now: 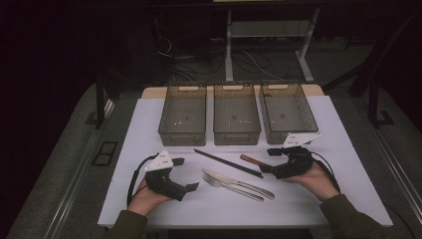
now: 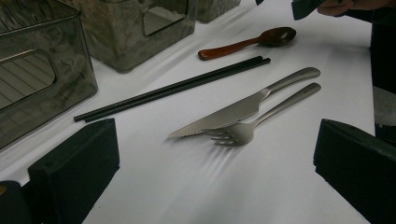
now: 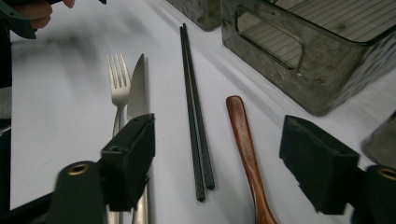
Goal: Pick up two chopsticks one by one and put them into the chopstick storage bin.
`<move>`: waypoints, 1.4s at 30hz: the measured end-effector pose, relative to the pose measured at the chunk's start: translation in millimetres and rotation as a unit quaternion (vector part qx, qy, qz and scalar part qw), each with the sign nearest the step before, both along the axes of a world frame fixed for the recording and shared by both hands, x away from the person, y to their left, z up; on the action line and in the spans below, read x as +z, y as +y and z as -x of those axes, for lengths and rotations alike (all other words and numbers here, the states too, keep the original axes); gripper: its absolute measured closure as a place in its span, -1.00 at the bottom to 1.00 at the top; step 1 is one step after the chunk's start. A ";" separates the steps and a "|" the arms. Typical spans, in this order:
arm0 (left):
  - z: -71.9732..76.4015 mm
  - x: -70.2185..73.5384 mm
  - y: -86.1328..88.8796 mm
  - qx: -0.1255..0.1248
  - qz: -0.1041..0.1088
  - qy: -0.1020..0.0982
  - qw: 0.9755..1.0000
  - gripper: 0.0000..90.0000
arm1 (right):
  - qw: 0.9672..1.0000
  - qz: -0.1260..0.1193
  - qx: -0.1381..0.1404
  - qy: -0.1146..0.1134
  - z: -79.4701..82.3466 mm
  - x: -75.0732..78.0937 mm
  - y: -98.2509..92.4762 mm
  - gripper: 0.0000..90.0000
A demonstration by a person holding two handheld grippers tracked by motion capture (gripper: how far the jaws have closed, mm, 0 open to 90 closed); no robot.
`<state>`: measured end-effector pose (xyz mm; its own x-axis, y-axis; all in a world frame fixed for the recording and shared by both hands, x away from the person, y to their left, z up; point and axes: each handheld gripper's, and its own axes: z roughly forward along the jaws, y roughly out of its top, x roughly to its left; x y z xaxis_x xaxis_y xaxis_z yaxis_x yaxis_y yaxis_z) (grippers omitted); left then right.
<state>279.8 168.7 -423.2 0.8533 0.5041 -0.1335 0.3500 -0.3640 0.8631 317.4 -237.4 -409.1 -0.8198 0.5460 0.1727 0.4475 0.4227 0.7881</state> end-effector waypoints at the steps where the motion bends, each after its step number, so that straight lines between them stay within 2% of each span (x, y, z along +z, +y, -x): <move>1: 0.2 0.0 -0.1 0.000 0.000 0.000 1.000 -1.00 | 1.000 0.000 0.000 0.000 0.0 0.0 0.0 -0.35; 7: 0.4 0.0 -0.5 0.000 0.000 0.001 1.000 -1.00 | 1.000 0.001 0.007 0.007 -5.7 0.5 8.5 -0.17; 26: -0.1 -0.4 -0.5 -0.002 -0.001 0.001 1.000 -1.00 | 0.999 0.004 0.030 0.016 -22.3 0.5 30.6 0.14; 31: 0.1 -0.1 -0.2 -0.001 -0.001 0.001 1.000 -1.00 | 0.999 0.029 0.040 0.021 -24.2 -6.6 37.3 0.38; 36: -0.1 -0.2 0.2 -0.001 -0.001 0.001 1.000 -1.00 | 0.997 0.053 0.047 0.029 -24.5 -13.2 41.1 0.51; 42: -0.1 -0.6 -0.4 -0.002 -0.001 0.001 1.000 -1.00 | 0.995 0.077 0.050 0.028 -24.9 -19.1 44.5 0.67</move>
<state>279.9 168.3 -423.7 0.8552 0.5007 -0.1340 0.3502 -0.3676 0.8615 342.2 -192.9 -428.2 -0.8627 0.4856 0.1409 0.4388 0.5805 0.6859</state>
